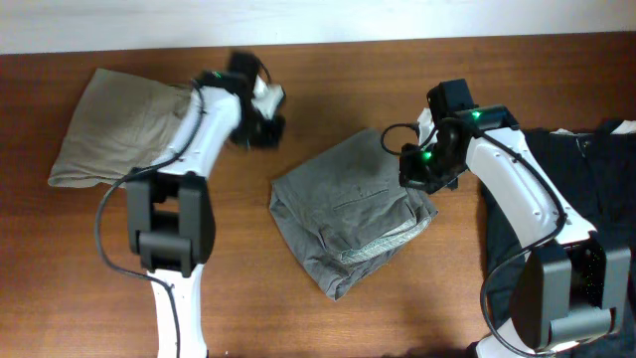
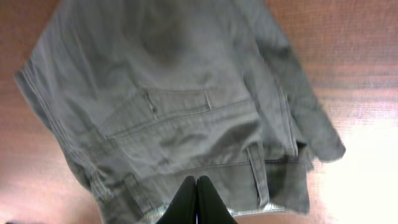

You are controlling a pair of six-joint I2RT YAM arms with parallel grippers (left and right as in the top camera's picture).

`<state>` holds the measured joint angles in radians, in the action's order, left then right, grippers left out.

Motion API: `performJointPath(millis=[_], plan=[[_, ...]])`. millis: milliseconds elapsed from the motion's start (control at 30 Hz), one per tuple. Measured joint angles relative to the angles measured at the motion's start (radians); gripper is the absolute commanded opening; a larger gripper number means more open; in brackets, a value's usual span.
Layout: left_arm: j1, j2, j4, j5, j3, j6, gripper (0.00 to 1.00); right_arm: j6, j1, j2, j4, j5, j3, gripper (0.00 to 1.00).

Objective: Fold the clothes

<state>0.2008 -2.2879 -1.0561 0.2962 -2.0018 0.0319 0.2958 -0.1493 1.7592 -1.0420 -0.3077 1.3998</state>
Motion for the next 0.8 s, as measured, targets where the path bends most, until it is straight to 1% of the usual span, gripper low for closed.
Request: performJointPath(millis=[100, 200, 267, 333, 367, 400, 500, 533, 567, 700, 800], plan=[[-0.031, 0.000, -0.102, 0.086, -0.208, -0.011, 0.09, -0.008, -0.002, 0.004, 0.065, 0.002, -0.028, 0.04], [-0.039, 0.004, -0.272, 0.185, -0.348, -0.010, 0.10, -0.015, -0.015, 0.016, 0.083, 0.012, -0.094, 0.04], [-0.023, 0.005, -0.398, 0.221, -0.370, 0.014, 0.09, -0.018, -0.023, 0.038, 0.105, 0.039, -0.152, 0.04], [0.034, 0.005, -0.483, 0.224, -0.345, 0.048, 0.08, -0.019, -0.022, 0.071, 0.155, 0.077, -0.219, 0.04], [0.064, 0.005, -0.490, 0.214, -0.323, 0.057, 0.02, -0.020, -0.021, 0.083, 0.174, 0.084, -0.241, 0.04], [0.120, 0.005, -0.489, 0.203, -0.269, 0.066, 0.01, -0.019, -0.018, 0.093, 0.196, 0.083, -0.261, 0.04], [0.200, 0.005, -0.464, 0.194, -0.126, 0.077, 0.01, -0.019, -0.011, 0.097, 0.202, 0.069, -0.266, 0.04], [0.227, 0.005, -0.446, 0.189, -0.041, 0.076, 0.00, -0.019, -0.008, 0.098, 0.201, 0.060, -0.266, 0.04], [0.236, 0.003, -0.413, 0.182, 0.042, 0.071, 0.00, -0.019, -0.005, 0.099, 0.198, 0.052, -0.266, 0.04], [0.208, 0.005, -0.232, 0.106, 0.241, 0.004, 0.01, -0.020, -0.003, 0.108, 0.156, 0.015, -0.263, 0.04], [0.188, 0.005, -0.110, 0.080, 0.274, -0.035, 0.01, -0.020, -0.003, 0.122, 0.111, -0.020, -0.265, 0.04]])
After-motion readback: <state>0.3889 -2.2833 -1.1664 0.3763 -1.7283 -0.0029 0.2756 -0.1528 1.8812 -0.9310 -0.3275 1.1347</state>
